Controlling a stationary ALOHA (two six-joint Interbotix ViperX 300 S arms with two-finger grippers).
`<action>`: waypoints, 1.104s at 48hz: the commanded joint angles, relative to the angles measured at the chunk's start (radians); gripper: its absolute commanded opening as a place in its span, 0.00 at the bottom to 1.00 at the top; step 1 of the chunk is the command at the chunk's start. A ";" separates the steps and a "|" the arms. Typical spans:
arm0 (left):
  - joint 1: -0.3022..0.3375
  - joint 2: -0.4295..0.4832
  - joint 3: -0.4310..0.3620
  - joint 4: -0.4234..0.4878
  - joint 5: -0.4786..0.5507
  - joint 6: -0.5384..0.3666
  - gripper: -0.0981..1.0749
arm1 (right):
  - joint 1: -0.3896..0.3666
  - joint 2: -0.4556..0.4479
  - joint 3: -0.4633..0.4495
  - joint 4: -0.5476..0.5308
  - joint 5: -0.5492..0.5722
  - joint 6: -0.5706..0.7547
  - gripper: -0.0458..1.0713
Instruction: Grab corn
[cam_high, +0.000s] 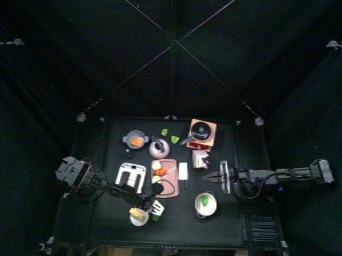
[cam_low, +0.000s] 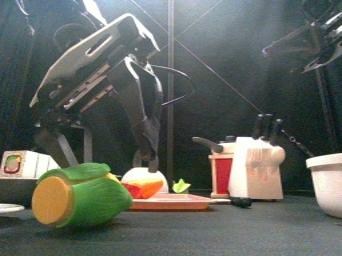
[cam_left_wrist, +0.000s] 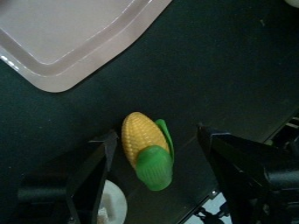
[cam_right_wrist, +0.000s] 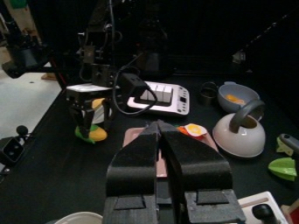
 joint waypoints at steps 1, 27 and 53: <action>0.009 -0.021 0.002 -0.023 -0.025 0.000 0.96 | -0.003 0.006 -0.009 0.000 -0.002 0.002 0.07; 0.009 -0.035 0.092 -0.130 -0.227 -0.005 0.96 | -0.009 0.008 -0.011 0.000 0.012 0.000 0.07; 0.029 -0.040 0.141 -0.193 -0.285 -0.003 0.80 | -0.012 0.006 -0.011 0.000 0.012 0.002 0.07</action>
